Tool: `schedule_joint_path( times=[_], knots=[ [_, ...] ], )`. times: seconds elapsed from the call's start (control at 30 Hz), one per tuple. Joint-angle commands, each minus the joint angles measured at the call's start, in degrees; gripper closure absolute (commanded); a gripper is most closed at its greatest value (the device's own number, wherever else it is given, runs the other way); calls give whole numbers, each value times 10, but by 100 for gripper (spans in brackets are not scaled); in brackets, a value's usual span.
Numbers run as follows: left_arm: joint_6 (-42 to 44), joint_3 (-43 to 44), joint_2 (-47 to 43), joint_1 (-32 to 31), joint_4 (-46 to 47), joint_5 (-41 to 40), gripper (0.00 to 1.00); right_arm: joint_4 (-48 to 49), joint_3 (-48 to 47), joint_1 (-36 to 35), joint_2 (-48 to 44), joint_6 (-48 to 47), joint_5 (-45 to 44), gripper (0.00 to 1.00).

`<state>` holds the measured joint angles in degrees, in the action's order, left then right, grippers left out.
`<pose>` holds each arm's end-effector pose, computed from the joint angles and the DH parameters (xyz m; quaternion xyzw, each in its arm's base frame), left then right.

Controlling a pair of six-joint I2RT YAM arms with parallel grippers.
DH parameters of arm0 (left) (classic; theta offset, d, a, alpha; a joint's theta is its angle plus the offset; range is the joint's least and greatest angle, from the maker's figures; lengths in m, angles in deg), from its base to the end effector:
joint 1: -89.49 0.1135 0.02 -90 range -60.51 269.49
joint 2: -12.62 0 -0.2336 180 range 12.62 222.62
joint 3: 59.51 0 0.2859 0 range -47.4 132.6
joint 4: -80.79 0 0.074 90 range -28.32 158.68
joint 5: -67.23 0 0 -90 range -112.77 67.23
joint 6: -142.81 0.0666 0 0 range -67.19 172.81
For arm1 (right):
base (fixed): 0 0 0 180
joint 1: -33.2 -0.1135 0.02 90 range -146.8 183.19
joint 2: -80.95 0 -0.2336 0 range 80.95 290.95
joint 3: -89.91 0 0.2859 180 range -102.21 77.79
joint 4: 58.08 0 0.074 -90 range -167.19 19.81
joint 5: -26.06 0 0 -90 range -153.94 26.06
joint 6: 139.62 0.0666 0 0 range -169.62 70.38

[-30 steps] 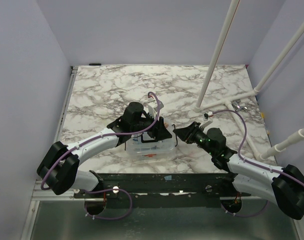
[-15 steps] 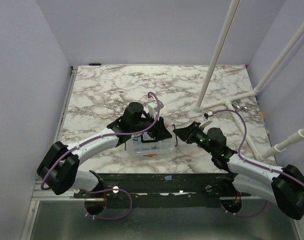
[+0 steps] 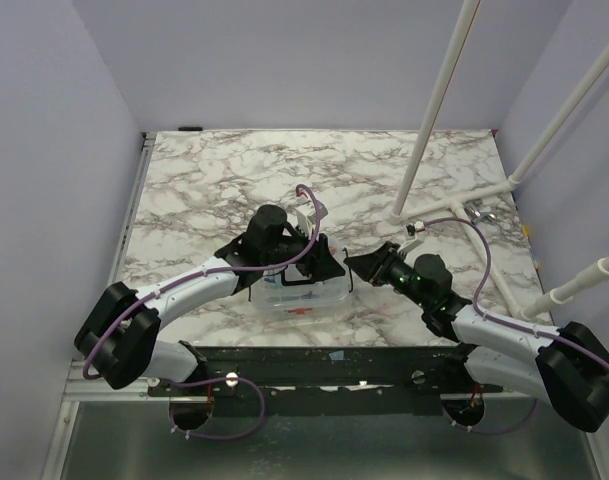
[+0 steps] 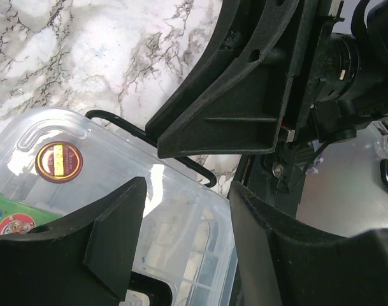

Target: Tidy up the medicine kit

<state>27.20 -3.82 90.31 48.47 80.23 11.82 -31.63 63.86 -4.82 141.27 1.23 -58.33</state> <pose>0.2425 -0.2610 0.1852 0.2700 0.7649 -0.4978 0.3071 0.2162 0.1773 0.1364 0.0521 0.7517 0.4859 0.4429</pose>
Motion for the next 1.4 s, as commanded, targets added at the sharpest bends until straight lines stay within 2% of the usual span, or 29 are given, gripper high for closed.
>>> schedule_joint_path(
  times=[0.0, 0.87, 1.13, 1.37],
  knots=[
    [6, -35, 29, -3, -95, -7, 42, 52, -21, -6, 11, 16, 55, 71],
    [8, -50, 5, -1, -93, -14, 43, -12, -40, -7, -11, 9, 49, 70],
    [5, -28, -43, 0, -114, -7, 42, -82, -64, -7, -55, -23, 8, 60],
    [23, 18, -104, -1, -184, -33, 39, -175, -121, -6, -69, -79, -20, 53]
  ],
)
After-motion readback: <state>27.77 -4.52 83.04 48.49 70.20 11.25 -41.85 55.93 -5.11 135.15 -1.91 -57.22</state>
